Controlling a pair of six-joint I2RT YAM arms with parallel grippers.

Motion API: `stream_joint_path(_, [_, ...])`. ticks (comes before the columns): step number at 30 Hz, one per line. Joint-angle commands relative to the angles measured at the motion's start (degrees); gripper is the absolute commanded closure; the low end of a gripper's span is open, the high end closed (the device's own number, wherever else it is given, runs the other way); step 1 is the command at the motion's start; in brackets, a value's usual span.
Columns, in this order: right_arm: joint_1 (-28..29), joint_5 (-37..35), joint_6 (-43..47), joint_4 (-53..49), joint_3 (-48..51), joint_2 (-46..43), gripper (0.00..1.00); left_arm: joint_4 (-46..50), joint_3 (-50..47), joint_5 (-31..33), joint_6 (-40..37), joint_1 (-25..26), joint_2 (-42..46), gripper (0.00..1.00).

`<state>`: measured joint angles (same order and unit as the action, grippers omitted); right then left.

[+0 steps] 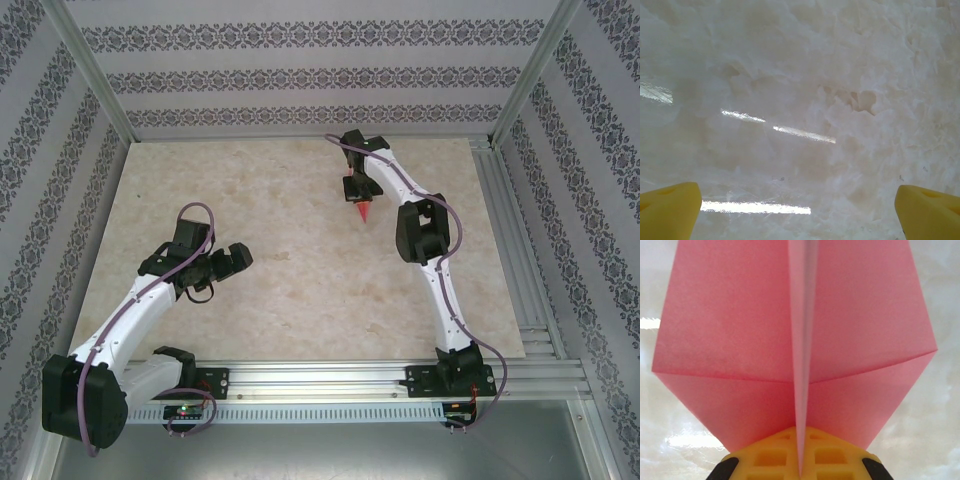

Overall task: Fold a paper plane with a square sheet of paper (fold left side to right side)
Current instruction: Place the paper plane at the top-center of the table.

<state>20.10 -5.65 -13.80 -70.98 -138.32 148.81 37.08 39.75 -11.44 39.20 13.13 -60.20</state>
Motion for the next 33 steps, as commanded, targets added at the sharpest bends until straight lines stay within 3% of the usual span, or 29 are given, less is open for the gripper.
stream_joint_path(1, [-0.67, 1.10, -0.52, -2.61, -3.46, 1.50, 0.97, 1.08, 1.14, -0.06, -1.42, -0.73, 0.65, 0.00])
stream_joint_path(6, [-0.75, 0.88, -0.68, -3.02, -3.71, 2.74, 0.95, 0.84, 1.08, -0.29, -1.54, -0.72, 0.25, 0.00])
stream_joint_path(21, [-0.69, 1.02, -0.79, -2.80, -3.75, 1.67, 0.76, 0.89, 1.32, -0.34, -1.77, -0.75, -0.59, 0.00])
stream_joint_path(33, [-0.67, 0.20, -0.79, -3.44, -3.80, -1.80, 0.75, 1.05, 1.30, -0.57, -1.92, -0.73, -0.70, 0.00])
